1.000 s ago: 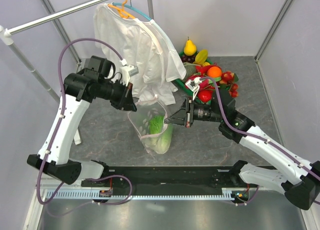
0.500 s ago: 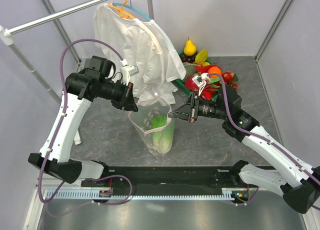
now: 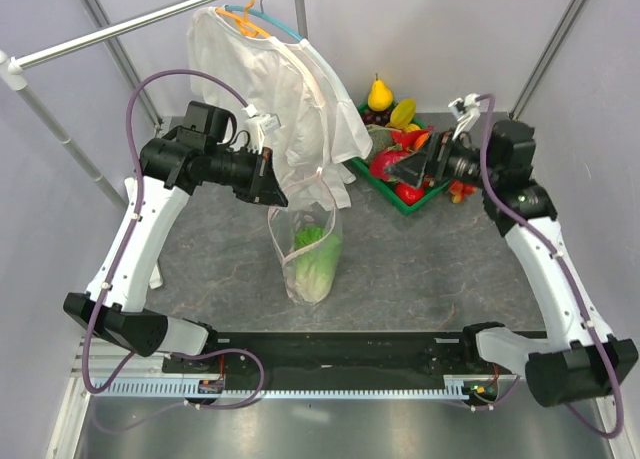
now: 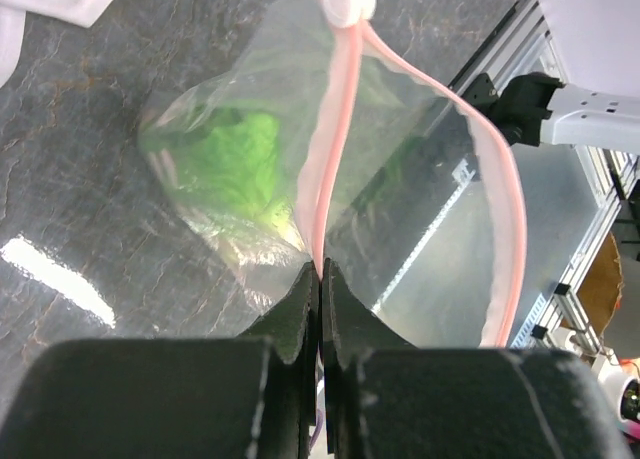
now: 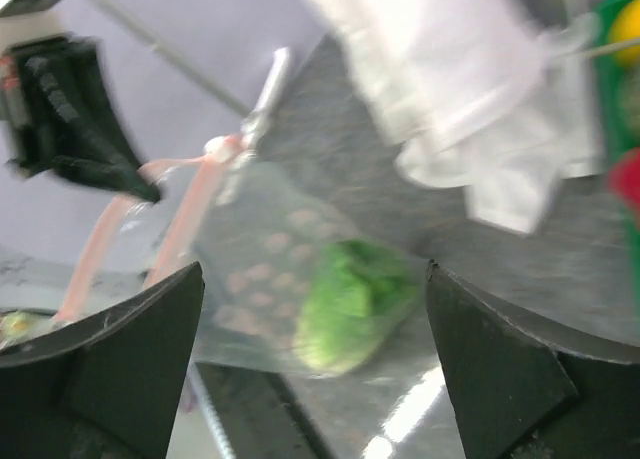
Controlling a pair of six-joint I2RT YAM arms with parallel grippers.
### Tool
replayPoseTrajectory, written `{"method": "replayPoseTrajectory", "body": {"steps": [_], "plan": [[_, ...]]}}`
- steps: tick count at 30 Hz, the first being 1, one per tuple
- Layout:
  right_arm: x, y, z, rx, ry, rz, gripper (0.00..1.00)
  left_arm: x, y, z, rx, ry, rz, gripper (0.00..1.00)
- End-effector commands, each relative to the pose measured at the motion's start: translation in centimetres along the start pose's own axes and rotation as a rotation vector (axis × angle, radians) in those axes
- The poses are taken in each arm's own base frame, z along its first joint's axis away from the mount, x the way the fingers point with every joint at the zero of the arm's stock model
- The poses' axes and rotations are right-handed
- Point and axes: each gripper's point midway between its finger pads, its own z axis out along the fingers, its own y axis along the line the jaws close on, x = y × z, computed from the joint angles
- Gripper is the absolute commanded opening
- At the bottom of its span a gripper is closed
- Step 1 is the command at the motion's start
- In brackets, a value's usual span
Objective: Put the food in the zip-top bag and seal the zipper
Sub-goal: Place the fake vegetable in the zipper food storage bag, then pick up the fake fruit from the bin.
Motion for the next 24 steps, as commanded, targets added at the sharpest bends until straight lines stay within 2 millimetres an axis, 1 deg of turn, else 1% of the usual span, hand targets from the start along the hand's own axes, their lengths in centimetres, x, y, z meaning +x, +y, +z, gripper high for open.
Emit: {"method": "replayPoseTrajectory", "body": {"steps": [1, 2, 3, 4, 5, 6, 7, 8, 9, 10, 11, 13, 14, 15, 16, 17, 18, 19, 20, 21, 22, 23, 24], "plan": [[-3.0, -5.5, -1.2, 0.121, 0.044, -0.203, 0.98, -2.6, -1.9, -0.3, 0.054, -0.085, 0.027, 0.02], [-4.5, -6.5, -1.9, 0.174, 0.051, -0.303, 0.98, -3.0, -2.1, -0.5, 0.045, -0.097, 0.041, 0.02], [-4.6, -9.0, -1.3, 0.23, 0.086, -0.297, 0.98, -3.2, -2.0, -0.4, 0.037, -0.097, 0.049, 0.02], [-6.0, -9.8, -1.7, 0.291, 0.096, -0.369, 0.98, -3.3, -2.2, -0.3, 0.034, -0.096, 0.062, 0.02], [-6.3, -11.0, -1.6, 0.322, 0.118, -0.406, 0.98, -3.5, -2.2, -0.3, 0.023, -0.101, 0.074, 0.02], [-6.2, -13.0, -1.0, 0.339, 0.166, -0.468, 0.98, -3.5, -2.2, -0.3, 0.019, -0.102, 0.077, 0.02], [-7.4, -13.3, -1.0, 0.358, 0.164, -0.514, 0.98, -3.5, -2.2, -0.2, 0.019, -0.1, 0.074, 0.02], [-7.4, -14.1, -1.0, 0.38, 0.19, -0.536, 0.98, -3.4, -2.2, -0.1, 0.024, -0.096, 0.07, 0.02], [-7.3, -15.4, -0.5, 0.378, 0.223, -0.586, 0.98, -3.2, -2.2, 0.0, 0.024, -0.093, 0.066, 0.02], [-7.8, -15.6, -0.2, 0.386, 0.227, -0.617, 0.98, -3.2, -2.2, 0.0, 0.023, -0.096, 0.065, 0.02], [-8.2, -16.4, 0.0, 0.406, 0.229, -0.641, 0.98, -2.9, -2.0, 0.2, 0.02, -0.091, 0.058, 0.02], [-8.1, -17.5, 0.8, 0.398, 0.234, -0.676, 0.98, -2.8, -2.1, 0.1, 0.023, -0.096, 0.058, 0.02], [-8.7, -17.7, 1.6, 0.378, 0.207, -0.714, 0.98, -2.6, -1.9, 0.4, 0.021, -0.089, 0.049, 0.02], [-8.7, -17.9, 2.0, 0.353, 0.202, -0.737, 0.98, -2.5, -1.8, 0.4, 0.023, -0.086, 0.046, 0.02], [-9.1, -18.1, 2.8, 0.332, 0.187, -0.799, 0.98, -2.3, -1.8, 0.6, 0.027, -0.08, 0.04, 0.02], [-8.8, -18.5, 3.6, 0.31, 0.191, -0.823, 0.97, -2.3, -1.8, 0.6, 0.028, -0.077, 0.036, 0.02], [-8.7, -18.5, 4.4, 0.291, 0.194, -0.856, 0.97, -2.3, -1.8, 0.7, 0.029, -0.077, 0.035, 0.02], [-9.2, -18.5, 5.0, 0.262, 0.179, -0.901, 0.96, -2.1, -1.7, 0.8, 0.03, -0.071, 0.029, 0.02], [-8.8, -19.1, 5.9, 0.229, 0.181, -0.905, 0.95, -2.2, -1.6, 0.9, 0.029, -0.072, 0.03, 0.02], [-8.8, -18.6, 6.7, 0.177, 0.168, -0.917, 0.94, -2.2, -1.6, 0.9, 0.029, -0.071, 0.027, 0.02], [-9.0, -18.7, 7.4, 0.156, 0.156, -0.941, 0.93, -2.2, -1.6, 0.9, 0.029, -0.072, 0.028, 0.02], [-8.3, -19.3, 8.4, 0.133, 0.17, -0.939, 0.91, -2.2, -1.5, 1.0, 0.027, -0.068, 0.025, 0.02], [-8.2, -18.8, 9.2, 0.104, 0.169, -0.958, 0.9, -2.2, -1.5, 1.0, 0.027, -0.068, 0.024, 0.02]]}}
